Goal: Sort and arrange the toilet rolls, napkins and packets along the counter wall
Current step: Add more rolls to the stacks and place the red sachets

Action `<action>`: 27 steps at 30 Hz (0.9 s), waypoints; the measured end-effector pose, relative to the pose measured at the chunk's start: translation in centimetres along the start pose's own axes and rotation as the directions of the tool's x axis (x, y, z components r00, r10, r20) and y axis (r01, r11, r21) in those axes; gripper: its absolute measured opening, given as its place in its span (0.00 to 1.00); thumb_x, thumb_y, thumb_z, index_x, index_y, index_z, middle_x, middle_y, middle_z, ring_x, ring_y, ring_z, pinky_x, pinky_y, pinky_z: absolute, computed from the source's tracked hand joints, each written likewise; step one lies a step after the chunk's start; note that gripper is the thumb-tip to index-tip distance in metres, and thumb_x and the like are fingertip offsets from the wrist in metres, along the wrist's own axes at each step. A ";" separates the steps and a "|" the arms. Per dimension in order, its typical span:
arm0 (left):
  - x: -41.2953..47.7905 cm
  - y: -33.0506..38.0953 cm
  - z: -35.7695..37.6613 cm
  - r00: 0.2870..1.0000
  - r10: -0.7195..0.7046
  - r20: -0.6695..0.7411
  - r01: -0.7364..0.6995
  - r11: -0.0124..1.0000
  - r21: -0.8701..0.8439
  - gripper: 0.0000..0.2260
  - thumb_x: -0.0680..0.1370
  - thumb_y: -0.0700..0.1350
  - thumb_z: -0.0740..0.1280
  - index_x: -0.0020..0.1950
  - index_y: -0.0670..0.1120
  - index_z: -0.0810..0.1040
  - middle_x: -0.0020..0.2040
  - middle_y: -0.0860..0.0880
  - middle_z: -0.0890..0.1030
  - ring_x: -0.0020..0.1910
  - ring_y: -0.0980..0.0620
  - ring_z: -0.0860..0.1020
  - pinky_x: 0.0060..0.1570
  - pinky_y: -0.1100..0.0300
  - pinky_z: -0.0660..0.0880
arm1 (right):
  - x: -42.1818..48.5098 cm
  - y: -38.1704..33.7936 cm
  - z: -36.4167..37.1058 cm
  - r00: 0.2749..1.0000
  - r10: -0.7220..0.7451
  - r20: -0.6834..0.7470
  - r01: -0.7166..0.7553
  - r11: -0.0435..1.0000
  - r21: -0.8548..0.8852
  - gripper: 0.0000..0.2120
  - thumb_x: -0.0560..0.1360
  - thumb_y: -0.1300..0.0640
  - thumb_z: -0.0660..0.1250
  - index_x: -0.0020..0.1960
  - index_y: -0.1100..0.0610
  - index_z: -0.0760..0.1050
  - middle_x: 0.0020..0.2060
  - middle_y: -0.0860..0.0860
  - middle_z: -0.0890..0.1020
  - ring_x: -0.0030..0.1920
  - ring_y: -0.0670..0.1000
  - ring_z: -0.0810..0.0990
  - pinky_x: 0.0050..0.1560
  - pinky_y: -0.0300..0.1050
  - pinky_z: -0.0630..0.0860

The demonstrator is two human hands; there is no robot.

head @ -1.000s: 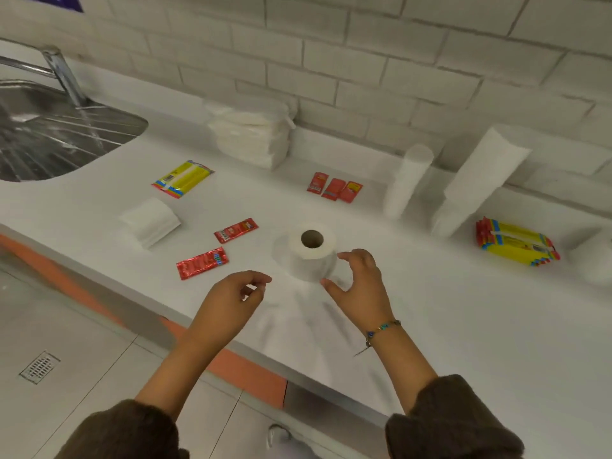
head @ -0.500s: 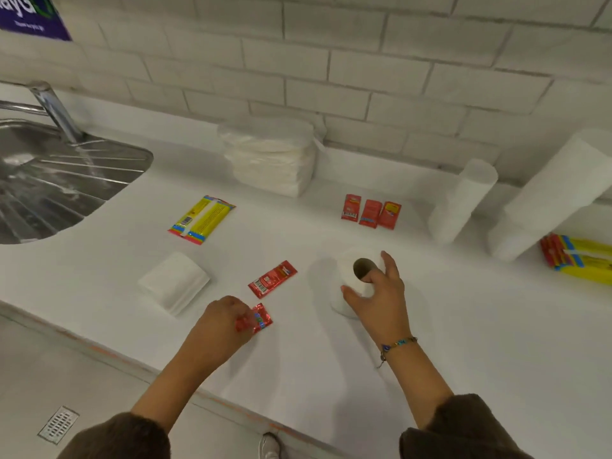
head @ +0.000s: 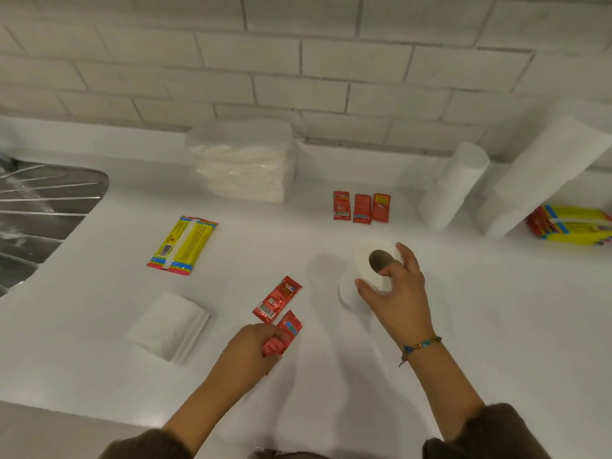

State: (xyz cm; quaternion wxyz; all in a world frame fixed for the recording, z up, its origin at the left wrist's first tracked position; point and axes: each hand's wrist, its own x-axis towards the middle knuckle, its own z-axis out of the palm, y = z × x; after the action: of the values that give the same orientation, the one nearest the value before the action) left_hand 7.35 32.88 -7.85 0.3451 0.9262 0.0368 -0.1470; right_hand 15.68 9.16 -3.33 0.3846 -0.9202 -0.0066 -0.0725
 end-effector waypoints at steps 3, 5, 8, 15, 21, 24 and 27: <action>2.2 1.2 -1.5 0.998 0.053 -0.034 -0.058 0.985 -0.160 0.15 0.73 0.37 0.67 0.50 0.58 0.78 0.43 0.63 0.76 0.39 0.59 0.78 0.38 0.74 0.72 | -1.0 0.0 -0.2 0.999 0.044 -0.030 -0.045 0.999 -0.027 0.16 0.67 0.50 0.74 0.50 0.57 0.75 0.73 0.50 0.61 0.67 0.54 0.67 0.57 0.38 0.64; 4.1 2.0 -2.5 0.992 0.123 -0.031 -0.127 0.974 -0.186 0.17 0.74 0.37 0.66 0.59 0.55 0.76 0.50 0.58 0.77 0.44 0.57 0.77 0.45 0.73 0.70 | -1.6 -0.3 -0.4 0.995 0.075 -0.071 -0.078 0.997 -0.029 0.17 0.67 0.50 0.74 0.51 0.57 0.75 0.73 0.49 0.62 0.66 0.53 0.68 0.57 0.38 0.64; 7.3 3.3 -4.1 0.984 0.178 -0.016 -0.178 0.971 -0.160 0.21 0.75 0.38 0.65 0.67 0.52 0.71 0.57 0.54 0.73 0.46 0.54 0.75 0.50 0.66 0.71 | -2.0 -1.1 -0.7 0.986 0.111 -0.126 -0.116 0.993 -0.032 0.17 0.67 0.50 0.74 0.52 0.56 0.76 0.72 0.49 0.62 0.65 0.52 0.68 0.56 0.38 0.65; 17.7 6.8 -6.5 0.983 0.168 -0.073 -0.181 0.950 -0.255 0.20 0.75 0.33 0.65 0.66 0.45 0.73 0.65 0.43 0.75 0.52 0.46 0.79 0.52 0.61 0.75 | -2.8 -2.4 -0.9 0.956 0.194 -0.221 -0.213 0.975 -0.065 0.19 0.66 0.49 0.75 0.53 0.54 0.76 0.72 0.48 0.62 0.65 0.52 0.68 0.57 0.38 0.67; 24.9 7.7 -5.5 0.986 0.132 -0.099 -0.151 0.964 -0.220 0.18 0.76 0.34 0.65 0.65 0.39 0.73 0.64 0.39 0.76 0.61 0.41 0.76 0.62 0.56 0.69 | -4.0 -3.0 -0.6 0.928 0.266 -0.262 -0.300 0.949 -0.099 0.20 0.66 0.47 0.74 0.54 0.53 0.76 0.72 0.46 0.62 0.66 0.51 0.67 0.58 0.37 0.67; 27.4 8.2 -5.4 0.978 0.143 -0.149 -0.166 0.973 -0.159 0.14 0.77 0.36 0.63 0.62 0.40 0.76 0.61 0.39 0.78 0.58 0.41 0.77 0.58 0.57 0.70 | -4.2 -2.9 -0.6 0.916 0.291 -0.276 -0.332 0.936 -0.119 0.20 0.66 0.47 0.73 0.54 0.54 0.75 0.72 0.46 0.62 0.66 0.51 0.67 0.57 0.37 0.68; 29.4 8.2 -4.9 0.974 0.159 -0.161 -0.181 0.974 -0.136 0.10 0.77 0.37 0.63 0.57 0.41 0.78 0.57 0.41 0.81 0.53 0.43 0.79 0.50 0.59 0.71 | -3.8 -2.7 -0.6 0.909 0.300 -0.289 -0.351 0.926 -0.141 0.18 0.65 0.46 0.74 0.51 0.53 0.76 0.72 0.45 0.62 0.66 0.51 0.68 0.56 0.37 0.69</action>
State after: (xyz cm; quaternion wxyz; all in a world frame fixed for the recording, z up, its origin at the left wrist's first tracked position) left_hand 38.01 28.85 -7.94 0.4212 0.9059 -0.0063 -0.0442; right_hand 11.65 10.82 -1.53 0.2994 -0.9229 0.2054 -0.1283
